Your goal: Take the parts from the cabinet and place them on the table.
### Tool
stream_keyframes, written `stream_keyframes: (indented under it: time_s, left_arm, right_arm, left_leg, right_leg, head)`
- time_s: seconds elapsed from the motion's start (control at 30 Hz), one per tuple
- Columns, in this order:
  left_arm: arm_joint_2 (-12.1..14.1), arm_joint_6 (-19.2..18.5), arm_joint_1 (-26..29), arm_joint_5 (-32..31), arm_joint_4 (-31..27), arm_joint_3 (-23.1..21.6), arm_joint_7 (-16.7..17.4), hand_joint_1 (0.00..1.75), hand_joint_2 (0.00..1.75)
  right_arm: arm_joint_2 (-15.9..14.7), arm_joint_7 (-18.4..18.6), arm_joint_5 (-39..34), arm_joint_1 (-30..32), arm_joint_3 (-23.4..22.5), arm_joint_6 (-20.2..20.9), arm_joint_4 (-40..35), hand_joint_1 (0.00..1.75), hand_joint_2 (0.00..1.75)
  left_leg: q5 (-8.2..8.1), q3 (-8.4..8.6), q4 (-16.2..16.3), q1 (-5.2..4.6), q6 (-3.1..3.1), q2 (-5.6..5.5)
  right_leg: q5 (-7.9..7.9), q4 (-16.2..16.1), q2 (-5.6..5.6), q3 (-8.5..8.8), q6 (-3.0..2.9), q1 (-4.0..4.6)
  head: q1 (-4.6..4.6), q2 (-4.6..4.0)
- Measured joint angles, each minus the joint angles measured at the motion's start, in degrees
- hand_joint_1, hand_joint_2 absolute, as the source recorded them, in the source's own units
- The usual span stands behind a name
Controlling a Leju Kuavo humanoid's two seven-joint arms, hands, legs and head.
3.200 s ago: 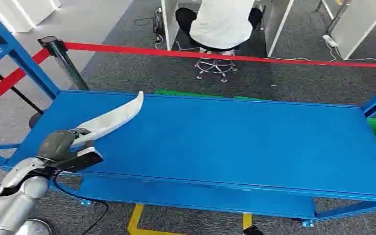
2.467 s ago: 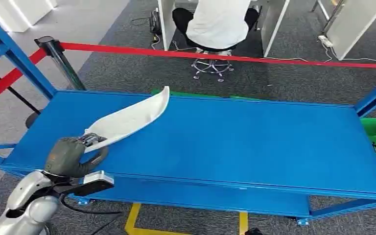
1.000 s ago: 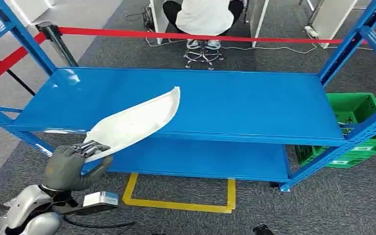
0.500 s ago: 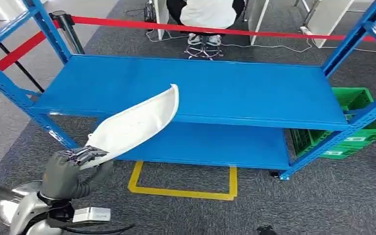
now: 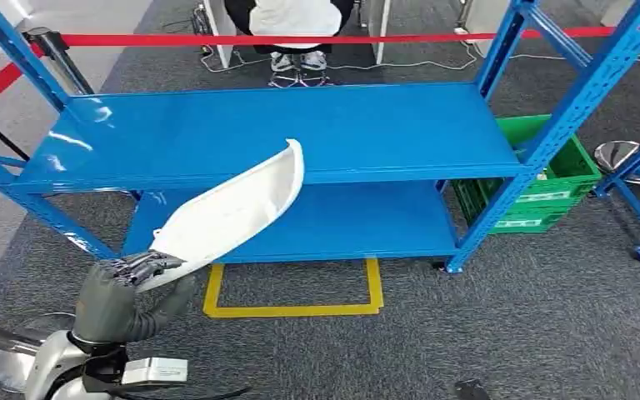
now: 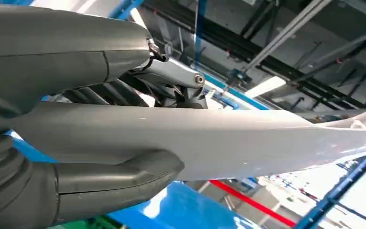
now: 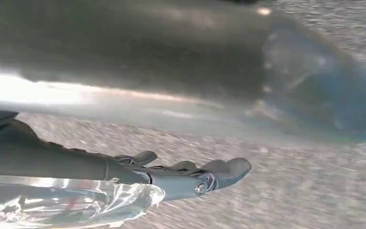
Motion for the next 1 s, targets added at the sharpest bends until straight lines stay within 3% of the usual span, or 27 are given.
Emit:
stream_keyframes:
  time_s: [0.07, 0.1, 0.13, 0.17, 0.2, 0.27, 0.3, 0.33, 0.37, 0.4, 0.43, 0.47, 0.5, 0.53, 0.57, 0.6, 0.63, 0.67, 0.7, 0.73, 0.77, 0.8, 0.83, 0.87, 0.9, 0.97, 1.0]
  left_arm:
    - [-0.11, -0.13, -0.31, 0.37, 0.11, 0.0, -0.02, 1.75, 1.75]
    - [-0.24, -0.28, -0.56, 0.39, 0.2, 0.0, -0.02, 1.75, 1.75]
    - [-0.37, -0.41, -0.86, 0.44, 0.28, 0.0, -0.02, 1.75, 1.75]
    - [-0.5, -0.52, -1.19, 0.48, 0.42, 0.0, -0.02, 1.75, 1.75]
    - [-0.63, -0.61, -1.45, 0.57, 0.48, 0.02, -0.02, 1.75, 1.75]
    - [-0.92, -1.18, -1.85, 0.98, 1.05, 0.02, -0.02, 1.75, 1.75]
    - [-1.16, -1.33, -1.92, 1.2, 1.34, 0.04, -0.02, 1.75, 1.75]
    - [-1.38, -1.64, -2.24, 1.57, 1.68, 0.07, 0.0, 1.75, 1.75]
    - [-1.71, -1.97, -2.27, 1.74, 1.9, 0.09, 0.0, 1.75, 1.75]
    - [-1.9, -2.08, -2.27, 1.97, 2.08, 0.15, -0.02, 1.75, 1.75]
    - [-2.07, -2.41, -2.29, 2.34, 2.36, 0.18, -0.04, 1.75, 1.75]
    - [-2.3, -2.65, -2.35, 2.4, 2.6, 0.22, -0.15, 1.75, 1.75]
    - [-2.51, -3.0, -2.4, 2.51, 2.87, 0.24, -0.22, 1.75, 1.75]
    - [-2.82, -3.21, -2.4, 2.6, 3.17, 0.28, -0.31, 1.75, 1.75]
    - [-2.95, -3.3, -2.41, 2.78, 3.35, 0.33, -0.35, 1.75, 1.75]
    - [-3.14, -3.34, -2.44, 2.93, 3.46, 0.37, -0.37, 1.75, 1.75]
    - [-3.32, -3.37, -2.46, 2.99, 3.52, 0.44, -0.37, 1.75, 1.75]
    - [-3.45, -3.41, -2.46, 3.08, 3.52, 0.46, -0.39, 1.75, 1.75]
    - [-3.52, -3.43, -2.54, 3.1, 3.52, 0.52, -0.46, 1.75, 1.75]
    - [-3.61, -3.48, -2.58, 3.1, 3.59, 0.55, -0.5, 1.75, 1.75]
    - [-3.74, -3.5, -2.67, 3.1, 3.63, 0.55, -0.52, 1.75, 1.75]
    - [-3.87, -3.48, -2.69, 3.1, 3.67, 0.55, -0.52, 1.75, 1.75]
    - [-3.89, -3.48, -2.81, 3.1, 3.67, 0.55, -0.52, 1.75, 1.75]
    - [-3.89, -3.48, -2.85, 3.1, 3.74, 0.55, -0.52, 1.75, 1.75]
    - [-3.89, -3.48, -2.82, 3.15, 3.76, 0.57, -0.52, 1.75, 1.75]
    - [-3.87, -3.5, -2.75, 3.19, 4.02, 0.59, -0.52, 1.75, 1.75]
    - [-3.89, -3.5, -2.74, 3.28, 4.18, 0.59, -0.52, 1.75, 1.75]
  right_arm:
    - [0.0, 0.17, -0.2, 0.17, -0.41, 0.07, 0.0, 0.0, 0.0]
    - [0.0, 0.24, -0.26, 0.12, -0.59, 0.09, 0.0, 0.0, 0.0]
    - [0.0, 0.24, -0.31, 0.02, -0.68, 0.09, 0.0, 0.0, 0.0]
    - [0.0, 0.22, -0.35, -0.09, -0.76, 0.09, 0.0, 0.0, 0.0]
    - [0.0, 0.04, -0.37, -0.15, -0.94, 0.11, -0.02, 0.0, 0.0]
    - [0.0, -0.53, -0.48, 0.14, -1.4, 0.13, -0.02, 0.0, 0.0]
    - [-0.02, -0.81, -0.48, 0.48, -1.6, 0.13, 0.0, 0.0, 0.0]
    - [-0.18, -1.0, -0.59, 0.81, -1.7, 0.13, 0.0, 0.0, 0.0]
    - [-0.17, -1.03, -0.59, 0.96, -1.75, 0.24, 0.0, 0.0, 0.0]
    - [-0.17, -1.05, -0.5, 0.81, -1.79, 0.28, 0.0, 0.0, 0.0]
    - [-0.17, -1.01, -0.29, 0.62, -1.88, 0.31, 0.0, 0.0, 0.0]
    - [-0.17, -0.9, -0.02, 0.52, -1.92, 0.31, 0.0, 0.0, 0.0]
    - [-0.17, -0.66, 0.13, 0.53, -2.03, 0.31, 0.0, 0.0, 0.0]
    - [-0.17, -0.35, 0.24, 0.65, -2.14, 0.31, 0.0, 0.0, 0.0]
    - [-0.17, -0.26, 0.24, 0.78, -2.27, 0.31, 0.0, 0.0, 0.0]
    - [-0.17, -0.2, 0.24, 0.82, -2.49, 0.31, 0.0, 0.0, 0.0]
    - [-0.17, -0.2, 0.24, 0.77, -2.58, 0.31, -0.02, 0.0, 0.0]
    - [-0.17, -0.2, 0.26, 0.62, -2.58, 0.31, -0.02, 0.0, 0.0]
    - [-0.17, -0.2, 0.31, 0.4, -2.6, 0.31, -0.02, 0.0, 0.0]
    - [-0.17, -0.2, 0.33, 0.29, -2.62, 0.28, -0.02, 0.0, 0.0]
    - [-0.17, -0.22, 0.31, 0.41, -2.67, 0.28, -0.02, 0.0, 0.0]
    - [-0.17, -0.13, 0.31, 0.61, -2.8, 0.31, -0.02, 0.0, 0.0]
    - [-0.15, -0.11, 0.31, 0.8, -2.93, 0.28, -0.02, 0.0, 0.0]
    - [-0.18, -0.07, 0.31, 0.76, -2.99, 0.28, -0.02, 0.0, 0.0]
    - [-0.2, -0.11, 0.28, 0.64, -3.06, 0.26, -0.04, 0.0, 0.0]
    - [-0.2, -0.11, 0.24, 0.44, -3.1, 0.28, -0.04, 0.0, 0.0]
    - [-0.2, -0.11, 0.37, 0.5, -3.1, 0.31, -0.04, 0.0, 0.0]
  left_leg:
    - [4.05, 3.11, -2.79, 0.04, 0.2, -0.21]
    - [6.0, 6.07, -7.0, 0.1, 0.36, -0.7]
    - [6.42, 9.41, -11.74, 0.23, 0.48, -2.31]
    - [5.08, 13.17, -16.98, 0.31, 0.71, -5.16]
    - [4.08, 13.95, -19.56, 0.58, 1.16, -5.2]
    - [4.81, 12.99, -18.78, -0.01, 1.79, -4.26]
    - [5.42, 12.42, -18.83, 0.17, 2.33, -3.53]
    - [6.05, 11.97, -18.89, 0.38, 2.85, -2.51]
    - [6.56, 11.42, -18.88, 0.29, 3.35, -1.99]
    - [7.12, 10.82, -18.87, 0.13, 3.6, -1.19]
    - [7.65, 10.18, -18.84, 0.04, 3.67, -0.37]
    - [8.11, 9.51, -18.81, -0.02, 3.68, 0.36]
    - [8.61, 8.82, -18.73, -0.03, 3.65, 1.13]
    - [9.16, 8.05, -18.69, -0.03, 3.56, 1.91]
    - [9.64, 7.35, -18.65, -0.03, 3.42, 2.61]
    - [10.09, 6.74, -18.63, -0.03, 3.23, 3.24]
    - [10.47, 6.39, -18.59, -0.04, 2.99, 3.75]
    - [10.72, 6.18, -18.55, -0.28, 2.69, 4.3]
    - [11.03, 6.03, -18.42, -0.37, 2.37, 4.98]
    - [11.65, 5.92, -18.44, -0.41, 2.07, 5.74]
    - [11.96, 5.82, -18.48, -0.29, 1.94, 6.43]
    - [12.29, 5.8, -18.54, -0.23, 1.54, 6.97]
    - [11.46, 5.29, -18.38, -0.11, 1.14, 6.03]
    - [9.25, 4.67, -17.0, 0.16, 0.79, 2.94]
    - [6.17, 3.45, -13.5, 0.22, 0.65, 1.11]
    - [0.85, 0.24, -3.69, 0.24, 0.34, 0.05]
    - [0.01, -0.51, -0.57, 0.19, 0.29, -0.16]
  right_leg:
    - [1.33, 0.35, 1.07, -2.01, 0.19, -0.08]
    - [2.03, 0.51, 1.73, -2.96, 0.4, -0.16]
    - [2.68, 0.65, 2.38, -3.68, 0.69, -0.25]
    - [3.25, 0.86, 3.07, -4.5, 1.11, 0.06]
    - [4.02, 0.95, 3.44, -4.99, 1.31, 0.09]
    - [5.74, 0.15, 4.59, -5.51, 2.09, -0.21]
    - [6.42, -0.04, 5.34, -5.88, 2.53, -0.22]
    - [5.24, 0.45, 3.42, -6.31, 2.72, -0.09]
    - [1.79, 2.66, 1.18, -7.23, 3.04, -0.05]
    - [-2.12, 6.87, -0.08, -8.33, 3.25, -0.14]
    - [-5.26, 11.76, -0.65, -9.52, 3.49, -0.26]
    - [-7.25, 16.28, -1.0, -10.39, 3.65, -0.35]
    - [-7.56, 19.25, -1.14, -10.52, 3.79, -0.41]
    - [-6.0, 19.73, -1.16, -9.5, 3.9, -0.44]
    - [-3.79, 17.81, -1.26, -7.31, 3.88, -0.44]
    - [-2.01, 13.57, -1.75, -3.91, 3.82, -0.42]
    - [-1.43, 7.74, -3.16, 0.42, 3.64, -0.34]
    - [-3.09, 2.38, -5.73, 4.18, 3.52, -0.08]
    - [-4.05, -1.4, -6.14, 6.26, 3.03, 0.58]
    - [-3.84, -1.25, -5.75, 5.66, 2.43, 0.61]
    - [-3.53, -1.15, -4.96, 5.21, 2.33, 0.76]
    - [-3.06, -1.23, -4.44, 4.28, 1.8, 0.77]
    - [-2.27, -1.79, -3.84, 4.8, 0.92, 0.23]
    - [-1.8, -1.73, -3.42, 4.02, 0.38, 0.25]
    - [-1.29, -1.58, -2.88, 3.24, 0.01, 0.18]
    - [-0.31, -1.25, -1.42, 1.6, -0.04, 0.2]
    - [0.18, -0.99, -0.73, 0.74, -0.01, 0.21]
  head:
    - [0.0, 0.0]
    - [0.0, 0.0]
    - [0.0, 0.0]
    - [-0.06, 0.0]
    - [0.11, 0.0]
    - [0.02, 0.0]
    - [0.09, 0.0]
    - [0.02, 0.0]
    - [0.59, 0.0]
    - [0.74, 0.0]
    - [0.72, 0.0]
    - [0.72, 0.0]
    - [0.74, 0.0]
    - [0.74, 0.0]
    - [0.74, 0.0]
    - [0.74, 0.0]
    - [0.72, 0.0]
    - [0.77, 0.0]
    - [0.76, 0.0]
    - [0.63, 0.0]
    - [0.79, 0.0]
    - [0.65, 0.0]
    - [0.83, 0.0]
    - [0.68, 0.0]
    - [0.63, 0.0]
    - [0.63, 0.0]
    - [0.66, 0.0]
